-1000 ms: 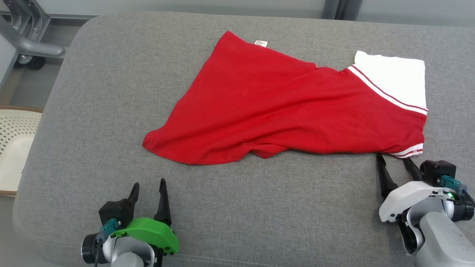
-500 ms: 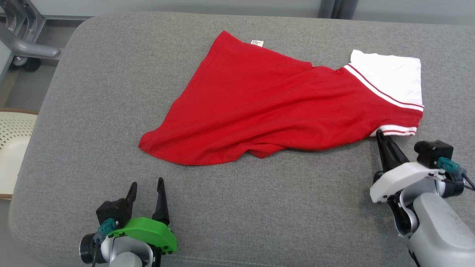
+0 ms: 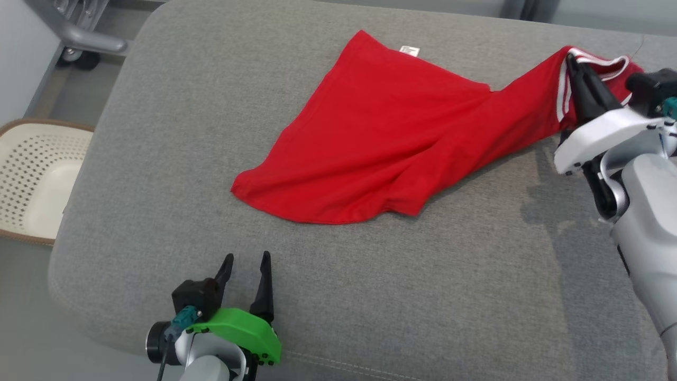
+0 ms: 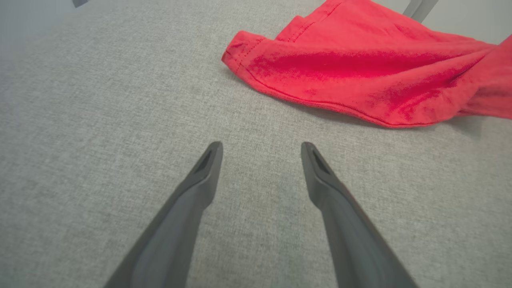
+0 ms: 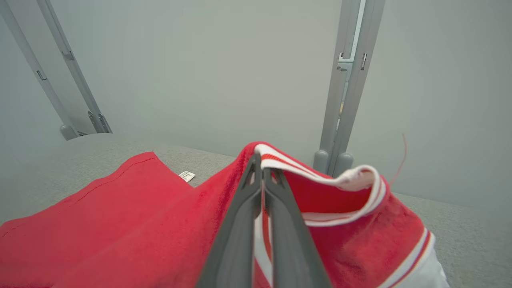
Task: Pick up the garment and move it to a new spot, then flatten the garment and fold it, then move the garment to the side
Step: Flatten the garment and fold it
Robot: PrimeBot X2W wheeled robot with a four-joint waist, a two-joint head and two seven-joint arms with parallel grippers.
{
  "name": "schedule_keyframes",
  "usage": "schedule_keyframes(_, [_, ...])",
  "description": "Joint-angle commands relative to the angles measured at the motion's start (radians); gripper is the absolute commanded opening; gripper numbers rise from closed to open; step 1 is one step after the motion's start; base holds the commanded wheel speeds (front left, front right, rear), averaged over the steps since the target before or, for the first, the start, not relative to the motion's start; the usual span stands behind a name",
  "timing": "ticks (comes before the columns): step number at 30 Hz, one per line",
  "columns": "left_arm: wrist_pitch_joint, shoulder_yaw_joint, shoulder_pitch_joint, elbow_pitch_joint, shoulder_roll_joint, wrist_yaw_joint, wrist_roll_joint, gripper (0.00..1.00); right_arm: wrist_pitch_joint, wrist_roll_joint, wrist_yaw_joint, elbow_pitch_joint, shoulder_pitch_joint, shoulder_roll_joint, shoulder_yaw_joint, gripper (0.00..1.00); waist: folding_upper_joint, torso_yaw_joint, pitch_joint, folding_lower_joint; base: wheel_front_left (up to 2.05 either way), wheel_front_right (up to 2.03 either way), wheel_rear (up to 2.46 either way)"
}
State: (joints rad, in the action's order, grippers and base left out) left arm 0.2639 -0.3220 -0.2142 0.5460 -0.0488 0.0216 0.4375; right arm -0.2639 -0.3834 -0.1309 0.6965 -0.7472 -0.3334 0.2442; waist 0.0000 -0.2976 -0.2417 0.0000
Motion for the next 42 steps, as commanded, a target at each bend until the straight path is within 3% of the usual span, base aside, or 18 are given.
schedule_keyframes(1, [0.0,-0.008,-0.014,-0.002,-0.004,0.0,0.004,1.0,0.0,0.006,0.001,0.017,-0.016,-0.005,-0.005,0.0,0.0,-0.067,-0.036,0.0,0.0,0.0,0.0])
schedule_keyframes(5, [0.0,-0.07,-0.019,-0.008,-0.004,0.007,0.027,1.0,0.0,0.028,0.001,0.176,-0.136,-0.023,-0.042,0.0,0.0,-0.148,-0.057,0.0,0.0,0.0,0.0])
schedule_keyframes(6, [0.0,-0.081,-0.018,-0.011,-0.004,0.011,0.033,1.0,0.0,0.034,0.001,0.218,-0.154,-0.02,-0.042,0.4,0.0,-0.162,-0.059,0.0,0.0,0.0,0.0])
schedule_keyframes(7, [0.0,-0.092,-0.013,-0.013,-0.003,0.014,0.039,1.0,0.0,0.028,0.001,0.25,-0.17,-0.01,-0.04,1.0,0.0,-0.173,-0.061,0.0,0.0,0.0,0.0])
schedule_keyframes(12, [0.0,-0.094,0.017,-0.016,-0.003,0.034,0.059,1.0,0.0,0.029,0.001,0.239,-0.175,0.012,-0.009,1.0,0.0,-0.159,-0.054,0.0,0.0,0.0,0.0])
schedule_keyframes(19, [0.0,-0.059,0.015,-0.022,-0.004,0.032,0.04,1.0,0.0,-0.056,0.001,0.025,0.072,0.025,0.06,1.0,0.0,-0.045,-0.017,0.0,0.0,0.0,0.0])
schedule_keyframes(24, [0.0,-0.053,0.0,-0.03,-0.004,0.025,0.022,1.0,0.0,-0.092,0.001,-0.046,0.199,0.004,0.002,1.0,0.0,-0.001,-0.013,0.0,0.0,0.0,0.0])
schedule_keyframes(31, [0.0,-0.054,0.0,-0.016,-0.004,0.013,0.021,1.0,0.0,-0.062,0.001,-0.03,0.2,0.004,-0.062,1.0,0.0,0.0,-0.034,0.0,0.0,0.0,0.0])
schedule_keyframes(42, [0.0,-0.051,0.008,-0.021,-0.004,0.016,0.027,1.0,0.0,-0.086,0.001,0.069,0.161,0.022,-0.043,1.0,0.0,-0.043,-0.053,0.0,0.0,0.0,0.0])
